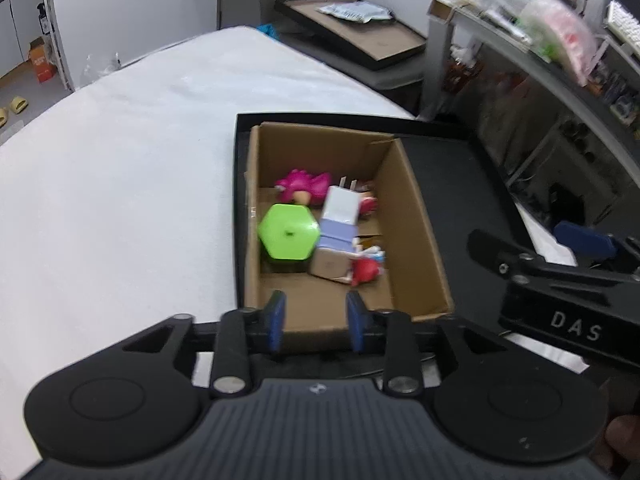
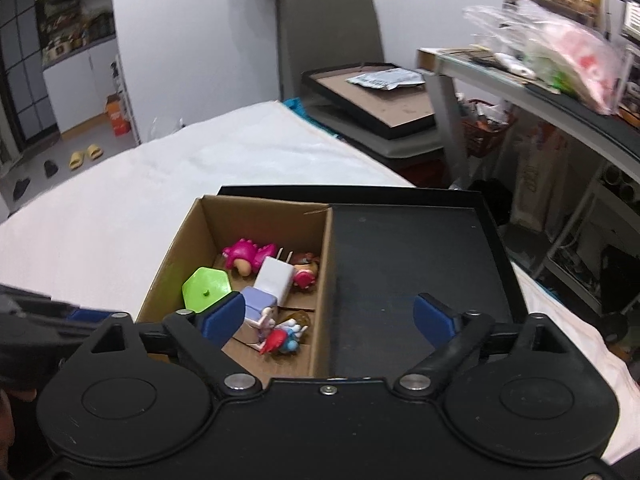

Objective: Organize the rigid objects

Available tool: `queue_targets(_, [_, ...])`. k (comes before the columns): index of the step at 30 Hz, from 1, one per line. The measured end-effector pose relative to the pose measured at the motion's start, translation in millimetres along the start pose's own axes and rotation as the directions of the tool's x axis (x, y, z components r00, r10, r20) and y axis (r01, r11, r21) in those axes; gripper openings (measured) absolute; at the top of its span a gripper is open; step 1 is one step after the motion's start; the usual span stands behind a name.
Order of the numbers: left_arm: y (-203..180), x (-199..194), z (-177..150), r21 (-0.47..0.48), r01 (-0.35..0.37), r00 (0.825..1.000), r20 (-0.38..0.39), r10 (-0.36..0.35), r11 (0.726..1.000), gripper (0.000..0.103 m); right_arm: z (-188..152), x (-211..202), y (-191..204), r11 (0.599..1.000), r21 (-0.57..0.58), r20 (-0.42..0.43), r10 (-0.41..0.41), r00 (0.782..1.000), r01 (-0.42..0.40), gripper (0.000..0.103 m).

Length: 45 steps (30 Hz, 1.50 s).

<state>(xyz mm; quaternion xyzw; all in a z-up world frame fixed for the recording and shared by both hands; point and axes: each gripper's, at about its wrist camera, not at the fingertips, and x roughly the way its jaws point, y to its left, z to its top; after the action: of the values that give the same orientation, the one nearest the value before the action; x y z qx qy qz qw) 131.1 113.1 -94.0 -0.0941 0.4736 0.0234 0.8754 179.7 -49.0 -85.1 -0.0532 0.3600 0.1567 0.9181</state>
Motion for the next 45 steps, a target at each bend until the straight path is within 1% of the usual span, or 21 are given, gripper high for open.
queue_targets(1, [-4.6,-3.1,-2.3,0.010,-0.018,1.000,-0.001,0.018,1.000,0.048,-1.2,-4.4,-2.3,1.000,0.005,0.009,-0.002,1.000,0.002,0.097])
queue_targets(2, [-7.9,-5.3,-4.7,0.015,-0.023,1.000,-0.002,0.023,1.000,0.050,-2.4,-8.7,-4.4,1.000,0.009,0.017,-0.003,1.000,0.003,0.098])
queue_targets(5, [-14.5,-14.7,-10.6,0.008,0.006,1.000,-0.001,-0.006,1.000,0.053,-6.1,-20.4,-10.5,1.000,0.022,0.032,0.000,1.000,0.000,0.100])
queue_targets(8, [-24.4,-26.1,-15.9,0.042,-0.005,1.000,0.020,0.005,0.999,0.057,-10.1,-32.8,-16.2,0.999,0.036,0.044,0.003,0.999,-0.005,0.103])
queue_targets(13, [-34.5,-44.9,-22.2,0.048,-0.014,0.999,0.035,0.012,0.999,0.069,-13.3,-53.3,-32.8,0.991,0.126,0.041,0.026,0.999,-0.031,0.103])
queue_targets(18, [-44.8,-61.9,-28.1,0.066,-0.010,0.999,0.036,0.007,0.998,0.074,-18.2,-75.8,-43.2,0.985,0.168,0.048,0.025,0.999,-0.033,0.103])
queue_targets(21, [-51.3,-71.4,-32.5,0.079,-0.031,0.998,0.055,0.027,0.996,0.077,-22.1,-85.5,-45.0,0.985,0.169,0.039,0.020,0.999,-0.026,0.103])
queue_targets(23, [-55.2,-77.3,-36.0,0.084,-0.025,0.998,0.060,0.020,0.996,0.078,-25.0,-92.1,-45.6,0.985,0.170,0.032,0.021,0.999,-0.026,0.103])
queue_targets(27, [-62.7,-86.5,-41.7,0.097,-0.013,0.998,0.061,0.007,0.995,0.082,-29.7,-104.9,-48.4,0.981,0.191,0.027,0.039,0.999,-0.044,0.103])
queue_targets(31, [-70.4,-97.5,-47.9,0.108,-0.018,0.997,0.074,0.009,0.994,0.087,-33.5,-119.6,-50.4,0.979,0.195,0.038,0.050,0.998,-0.056,0.103])
queue_targets(39, [-78.6,-118.6,-55.7,0.121,-0.031,0.995,0.097,0.020,0.992,0.089,-38.5,-141.9,-52.9,0.976,0.212,0.040,0.039,0.998,-0.047,0.103])
queue_targets(45, [-76.6,-131.9,-61.7,0.119,-0.038,0.994,0.108,0.025,0.992,0.091,-40.1,-157.4,-51.5,0.977,0.209,0.049,0.032,0.998,-0.042,0.103])
